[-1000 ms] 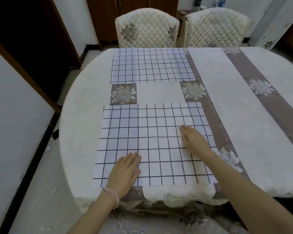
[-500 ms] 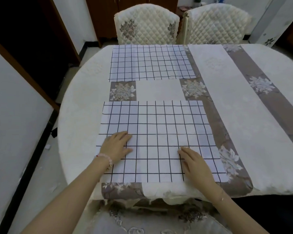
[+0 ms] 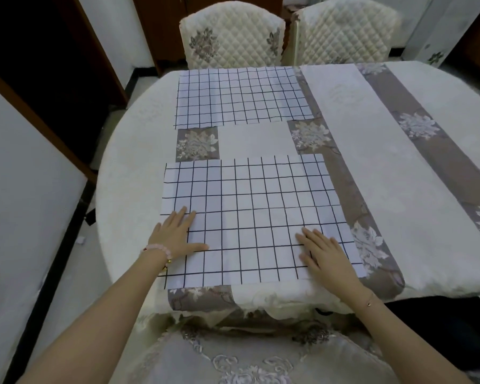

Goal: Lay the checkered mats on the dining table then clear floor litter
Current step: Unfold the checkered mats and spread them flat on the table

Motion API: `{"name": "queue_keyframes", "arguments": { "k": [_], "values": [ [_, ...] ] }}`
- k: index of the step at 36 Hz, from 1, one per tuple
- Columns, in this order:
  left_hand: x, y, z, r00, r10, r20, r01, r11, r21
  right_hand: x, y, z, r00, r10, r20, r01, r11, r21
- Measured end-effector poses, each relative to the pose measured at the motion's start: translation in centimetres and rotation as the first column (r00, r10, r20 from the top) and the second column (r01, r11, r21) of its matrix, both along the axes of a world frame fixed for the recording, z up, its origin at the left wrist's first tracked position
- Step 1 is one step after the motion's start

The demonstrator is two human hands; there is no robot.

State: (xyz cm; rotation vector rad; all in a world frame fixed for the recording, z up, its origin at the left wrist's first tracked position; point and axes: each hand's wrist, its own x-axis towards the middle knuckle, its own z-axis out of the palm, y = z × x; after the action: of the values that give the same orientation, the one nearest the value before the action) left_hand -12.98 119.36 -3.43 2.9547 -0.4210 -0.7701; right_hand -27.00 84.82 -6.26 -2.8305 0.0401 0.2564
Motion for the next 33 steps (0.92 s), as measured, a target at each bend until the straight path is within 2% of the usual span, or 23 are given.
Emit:
{"name": "queue_keyframes", "arguments": {
  "k": [16, 19, 22, 24, 26, 29, 31, 33],
  "values": [
    [-0.3, -0.7, 1.6, 1.000, 0.004, -0.031, -0.001, 0.997, 0.079, -0.4, 0.6, 0.5, 0.999, 0.015, -0.030, -0.016, 1.000, -0.014],
    [-1.3, -1.6, 2.5, 0.999, 0.031, 0.027, -0.031, 0.999, -0.012, -0.2, 0.5, 1.2, 1.000, -0.010, -0.013, 0.010, 0.999, 0.038],
    [-3.4, -2.6, 3.4, 0.983, 0.076, 0.166, -0.044, 0.981, -0.188, -0.6, 0.3, 2.3, 0.983, -0.080, 0.162, 0.068, 0.994, 0.081],
    [-5.3, -3.2, 4.0, 0.962, 0.220, 0.163, -0.139, 0.905, -0.402, -1.5, 0.1, 3.9, 0.967, -0.177, 0.185, 0.143, 0.972, 0.185],
    [-7.3, -3.7, 4.6, 0.943, 0.332, 0.029, -0.258, 0.783, -0.567, -2.9, -0.1, 5.7, 0.947, -0.290, 0.142, 0.244, 0.931, 0.271],
    [-10.7, -4.6, 5.3, 0.939, 0.318, -0.130, -0.318, 0.658, -0.683, -5.9, -0.9, 8.1, 0.873, -0.476, 0.104, 0.412, 0.835, 0.364],
    [-13.0, -5.4, 5.7, 0.940, 0.279, -0.197, -0.330, 0.590, -0.737, -8.7, -1.2, 9.9, 0.805, -0.591, 0.050, 0.505, 0.727, 0.466],
    [-15.2, -6.7, 6.1, 0.944, 0.213, -0.251, -0.329, 0.561, -0.760, -12.2, -1.2, 11.4, 0.732, -0.681, 0.018, 0.554, 0.610, 0.567]
  ]
}}
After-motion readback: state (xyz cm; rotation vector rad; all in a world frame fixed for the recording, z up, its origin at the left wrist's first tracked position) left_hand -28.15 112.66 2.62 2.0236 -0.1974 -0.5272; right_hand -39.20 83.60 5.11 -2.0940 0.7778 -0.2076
